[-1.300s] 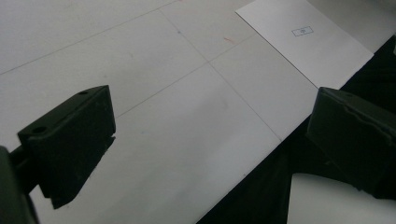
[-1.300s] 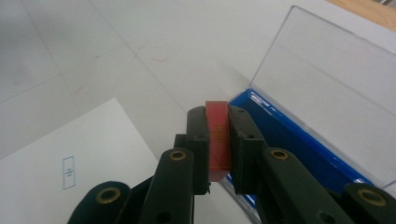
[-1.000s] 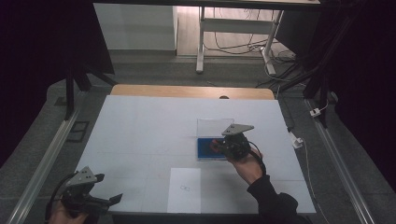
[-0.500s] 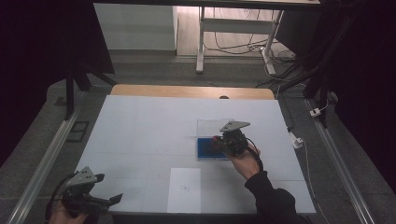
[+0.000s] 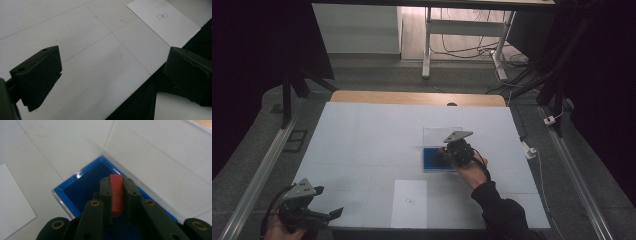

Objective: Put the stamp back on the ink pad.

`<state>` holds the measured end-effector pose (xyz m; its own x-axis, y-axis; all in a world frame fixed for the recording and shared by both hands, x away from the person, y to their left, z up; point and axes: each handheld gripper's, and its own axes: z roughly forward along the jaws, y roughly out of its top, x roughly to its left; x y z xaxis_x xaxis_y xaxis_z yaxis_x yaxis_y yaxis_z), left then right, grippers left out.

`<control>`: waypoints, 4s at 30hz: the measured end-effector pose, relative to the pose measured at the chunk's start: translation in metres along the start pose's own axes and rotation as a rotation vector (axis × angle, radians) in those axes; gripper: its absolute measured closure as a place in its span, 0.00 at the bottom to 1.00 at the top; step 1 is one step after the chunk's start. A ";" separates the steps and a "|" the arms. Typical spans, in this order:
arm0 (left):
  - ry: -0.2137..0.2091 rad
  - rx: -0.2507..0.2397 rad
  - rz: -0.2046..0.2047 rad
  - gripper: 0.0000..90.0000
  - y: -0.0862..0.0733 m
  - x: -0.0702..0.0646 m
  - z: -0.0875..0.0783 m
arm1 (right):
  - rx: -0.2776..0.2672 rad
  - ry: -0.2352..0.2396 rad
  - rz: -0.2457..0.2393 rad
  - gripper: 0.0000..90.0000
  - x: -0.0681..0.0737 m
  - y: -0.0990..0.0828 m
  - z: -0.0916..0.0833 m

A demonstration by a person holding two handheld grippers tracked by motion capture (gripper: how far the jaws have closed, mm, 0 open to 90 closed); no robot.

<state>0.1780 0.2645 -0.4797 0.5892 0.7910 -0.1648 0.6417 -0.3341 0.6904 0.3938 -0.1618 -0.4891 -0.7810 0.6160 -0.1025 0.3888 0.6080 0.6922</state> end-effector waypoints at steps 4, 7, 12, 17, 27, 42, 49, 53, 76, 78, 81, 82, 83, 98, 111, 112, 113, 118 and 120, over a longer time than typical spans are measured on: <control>0.000 0.002 0.001 0.01 0.000 0.000 0.000 | 0.013 -0.007 -0.004 0.88 0.001 0.000 0.002; 0.001 0.002 0.001 0.01 0.000 0.000 0.000 | 0.010 -0.009 0.011 0.89 0.001 -0.001 0.003; 0.002 0.003 0.002 0.01 0.000 0.000 0.000 | 0.008 -0.003 0.017 0.89 0.001 -0.001 0.003; 0.001 0.003 0.001 0.02 0.000 0.000 0.000 | 0.009 -0.006 0.013 0.87 0.001 0.000 0.002; 0.000 0.002 0.001 0.02 0.000 0.000 0.000 | -0.046 -0.003 0.025 0.67 0.002 0.004 -0.008; 0.000 -0.002 0.000 0.02 0.000 0.000 0.000 | -0.071 0.054 0.082 0.30 0.005 0.001 -0.024; -0.001 -0.004 -0.002 0.02 0.000 0.000 0.000 | -0.070 0.061 0.104 0.19 0.009 -0.002 -0.032; -0.001 -0.004 -0.003 0.02 0.000 0.000 -0.001 | -0.072 0.071 0.123 0.16 0.010 -0.006 -0.036; -0.003 -0.007 -0.006 0.01 -0.001 0.001 -0.001 | -0.018 0.102 0.114 0.00 0.028 -0.024 -0.070; -0.004 -0.007 -0.007 0.01 0.000 0.001 -0.001 | -0.030 0.100 0.112 0.00 0.030 -0.026 -0.075; -0.004 -0.007 -0.007 0.01 0.000 0.001 -0.001 | -0.037 0.088 0.107 0.00 0.032 -0.030 -0.082; -0.003 -0.007 -0.007 0.01 0.000 0.001 -0.001 | -0.042 0.083 0.110 0.00 0.033 -0.031 -0.085; -0.004 -0.007 -0.007 0.01 0.000 0.001 -0.001 | -0.046 0.081 0.111 0.00 0.033 -0.032 -0.087; -0.006 -0.008 -0.011 0.01 0.000 0.001 -0.001 | -0.069 0.015 0.158 0.00 0.035 -0.063 -0.124; -0.007 -0.009 -0.013 0.01 0.000 0.001 -0.001 | -0.095 -0.059 0.253 0.00 0.031 -0.098 -0.158; -0.007 -0.009 -0.013 0.01 0.000 0.001 -0.001 | -0.098 -0.065 0.262 0.00 0.031 -0.101 -0.160; -0.008 -0.010 -0.014 0.01 0.000 0.001 -0.001 | -0.097 -0.071 0.267 0.00 0.030 -0.104 -0.162; -0.007 -0.010 -0.013 0.01 -0.001 0.002 -0.001 | -0.091 -0.103 0.285 0.00 0.032 -0.118 -0.171; -0.007 -0.010 -0.015 0.01 -0.001 0.002 -0.001 | -0.085 -0.112 0.297 0.00 0.033 -0.123 -0.175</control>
<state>0.1779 0.2666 -0.4797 0.5835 0.7920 -0.1799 0.6453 -0.3175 0.6948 0.2351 -0.3037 -0.4526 -0.5789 0.8145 0.0386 0.5462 0.3522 0.7600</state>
